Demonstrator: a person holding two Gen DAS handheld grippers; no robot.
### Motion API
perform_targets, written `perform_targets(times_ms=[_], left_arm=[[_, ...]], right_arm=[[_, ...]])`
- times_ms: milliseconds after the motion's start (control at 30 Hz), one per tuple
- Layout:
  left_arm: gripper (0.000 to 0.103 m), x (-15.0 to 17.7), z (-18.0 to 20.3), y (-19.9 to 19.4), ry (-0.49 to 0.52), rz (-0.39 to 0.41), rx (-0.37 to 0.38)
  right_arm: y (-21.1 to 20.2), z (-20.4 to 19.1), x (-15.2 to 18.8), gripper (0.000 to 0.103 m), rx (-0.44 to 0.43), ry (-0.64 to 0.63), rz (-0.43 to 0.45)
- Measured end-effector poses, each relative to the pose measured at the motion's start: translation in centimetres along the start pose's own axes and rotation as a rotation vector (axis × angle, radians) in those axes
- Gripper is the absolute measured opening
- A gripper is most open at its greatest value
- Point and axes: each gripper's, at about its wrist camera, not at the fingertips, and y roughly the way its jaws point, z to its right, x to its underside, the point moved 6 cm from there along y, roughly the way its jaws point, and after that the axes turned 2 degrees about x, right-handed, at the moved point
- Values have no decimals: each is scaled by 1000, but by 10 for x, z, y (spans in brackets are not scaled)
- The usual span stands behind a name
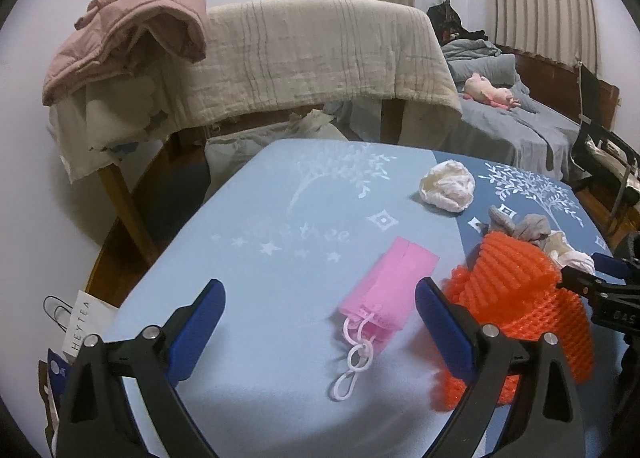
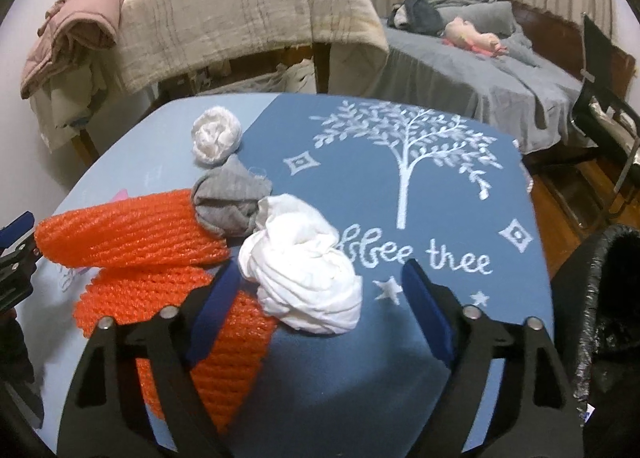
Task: Collect trash
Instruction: 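Grasp the pink face mask with the left tool while the right tool grasps the white cloth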
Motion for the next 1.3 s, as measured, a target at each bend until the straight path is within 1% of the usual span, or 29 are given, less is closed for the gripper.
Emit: perform_targets(times_ms=[67,133,233,267,400,467,600,700,800,867,900,933,967,1000,1033,1067,1167,1300], left_arm=[[94,0,0,2,-4,-5,3],[94,0,0,4,-7,-10,6],[94,1,0,8,-4,-25,7],[94,2,1,9,-4,-29,8],[93,4,2,14,-2,-51,12],[90,5,3,17,1,-67,19],[86,9,6,27,6,-117,39],[78,13,10,34,8,-157,67],[62,15,15,40,14,-189,106],[41,16,19,42,21,-199,139],[34,16,22,42,28,-197,151],[25,17,25,41,32,-195,162],[18,16,27,40,40,-190,169],[16,16,28,38,43,-183,171],[11,15,29,37,43,-174,174],[8,15,30,35,41,-167,174],[6,10,27,25,22,-130,169],[5,3,27,8,3,-93,160]], right_arm=[[3,-1,1,70,-18,1,-11],[4,-4,2,59,-40,-5,-22],[5,-9,3,50,-61,-17,-28],[5,-10,3,46,-76,-17,-29],[1,-8,3,43,-84,-1,-14],[-3,-5,2,42,-75,16,1],[-11,1,2,42,-56,31,21],[-14,4,5,43,-51,32,22],[-18,4,8,43,-49,30,22],[-19,4,9,43,-50,29,22],[-21,4,10,43,-51,30,23],[-21,4,10,43,-51,30,24],[-22,4,10,43,-52,31,25],[-24,4,10,43,-54,32,26],[-25,3,10,43,-54,31,28],[-27,4,10,43,-54,31,31],[-37,5,8,43,-54,30,47],[-51,7,3,43,-54,34,72]])
